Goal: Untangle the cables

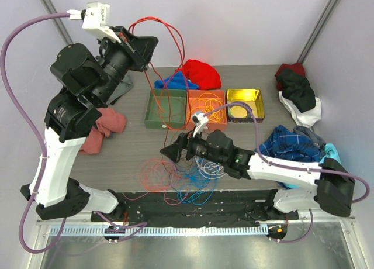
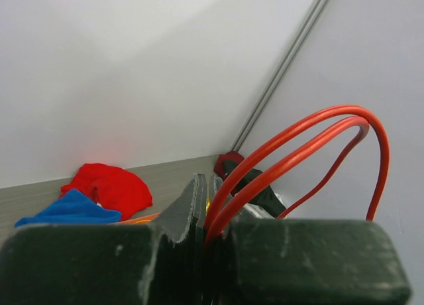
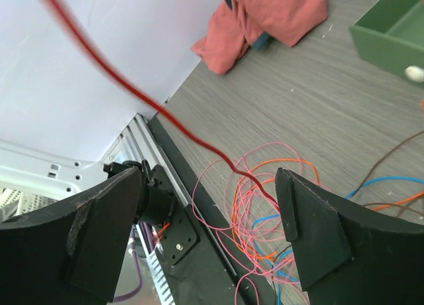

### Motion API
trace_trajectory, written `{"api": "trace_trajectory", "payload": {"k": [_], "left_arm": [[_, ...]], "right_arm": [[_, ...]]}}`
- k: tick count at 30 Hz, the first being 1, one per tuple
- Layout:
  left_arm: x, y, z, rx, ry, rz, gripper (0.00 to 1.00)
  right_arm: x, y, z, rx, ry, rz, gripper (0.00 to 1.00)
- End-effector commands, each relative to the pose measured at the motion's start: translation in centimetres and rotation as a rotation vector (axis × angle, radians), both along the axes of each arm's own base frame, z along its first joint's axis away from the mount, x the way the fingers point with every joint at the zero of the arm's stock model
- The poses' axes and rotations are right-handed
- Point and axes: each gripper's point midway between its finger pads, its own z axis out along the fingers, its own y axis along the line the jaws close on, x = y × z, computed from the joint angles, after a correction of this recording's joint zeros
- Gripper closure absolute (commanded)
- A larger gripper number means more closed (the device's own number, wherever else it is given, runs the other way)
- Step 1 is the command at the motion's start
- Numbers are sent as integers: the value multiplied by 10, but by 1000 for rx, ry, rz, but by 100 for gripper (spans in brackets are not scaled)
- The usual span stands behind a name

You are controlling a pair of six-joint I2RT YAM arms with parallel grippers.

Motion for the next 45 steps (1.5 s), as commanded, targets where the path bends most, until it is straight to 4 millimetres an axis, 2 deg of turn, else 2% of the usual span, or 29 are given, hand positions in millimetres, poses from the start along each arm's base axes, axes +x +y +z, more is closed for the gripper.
{"api": "trace_trajectory", "payload": {"k": [1, 3, 6, 9, 10, 12, 13, 14, 15, 16, 17, 18, 19, 20, 21, 23, 24, 25, 27, 28, 29, 31, 32, 34, 35, 37, 38, 41, 45], "left_arm": [[-11, 1, 13, -37, -35, -35, 100], [-14, 1, 13, -49, -30, -44, 100], [-19, -2, 14, -69, -30, -75, 100], [-22, -2, 11, -70, -26, -89, 100], [-22, -2, 8, -68, -20, -86, 100], [-27, 4, 10, -85, -24, -81, 100], [-25, 1, 1, -83, -6, -86, 100], [-27, 2, 1, -86, -8, -90, 100], [-32, 6, 4, -98, -20, -90, 100], [-32, 7, -1, -94, -11, -84, 100], [-33, 10, -1, -95, -16, -77, 100], [-39, 18, 4, -109, -36, -67, 100], [-38, 18, -1, -104, -30, -65, 100], [-40, 20, 1, -112, -40, -63, 100], [-45, 21, 6, -129, -61, -75, 100], [-50, 22, 2, -145, -68, -92, 100], [-51, 21, 1, -147, -70, -99, 100], [-54, 22, -1, -147, -70, -107, 100], [-55, 22, -5, -145, -62, -109, 100], [-57, 22, -13, -138, -56, -115, 100], [-54, 19, -24, -126, -41, -117, 100], [-65, 20, -22, -139, -77, -156, 100], [-61, 13, -41, -119, -54, -168, 100], [-68, 12, -41, -139, -92, -200, 100], [-62, 5, -58, -120, -64, -206, 100], [-61, 0, -67, -116, -61, -223, 100], [-55, -6, -81, -100, -37, -224, 100], [-44, -16, -99, -83, 8, -225, 100], [-35, -31, -114, -61, 46, -252, 100]], "right_arm": [[4, 26, 33, 122, -45, 25, 9], [16, 32, 23, 108, -25, -22, 9], [28, 36, 15, 138, -14, -77, 16], [36, 38, 18, 179, -17, -115, 43], [37, 36, 22, 200, -24, -127, 61], [48, 27, 23, 208, -26, -198, 78], [49, 20, 26, 215, -28, -221, 95], [50, 15, 29, 219, -33, -241, 99], [56, 6, 27, 193, -45, -287, 99], [57, -4, 41, 200, -64, -310, 99], [61, -12, 46, 181, -75, -343, 99], [67, -23, 39, 98, -91, -378, 99], [75, -39, 63, 107, -125, -441, 99], [80, -49, 71, 86, -144, -475, 99], [93, -67, 70, 17, -167, -528, 99], [104, -87, 107, 54, -196, -563, 99], [110, -96, 111, 31, -192, -575, 99], [117, -108, 140, 56, -231, -603, 99], [121, -120, 160, 34, -260, -630, 99], [126, -125, 197, 14, -313, -659, 99], [125, -131, 220, -2, -324, -671, 99], [127, -129, 232, -31, -342, -665, 99], [124, -131, 250, -20, -352, -660, 99], [122, -128, 260, -21, -355, -636, 99], [122, -125, 264, -36, -346, -627, 99], [121, -121, 263, -46, -329, -603, 99], [120, -117, 260, -57, -315, -579, 99], [115, -103, 245, -68, -273, -505, 99], [105, -88, 228, -69, -227, -410, 99]]}}
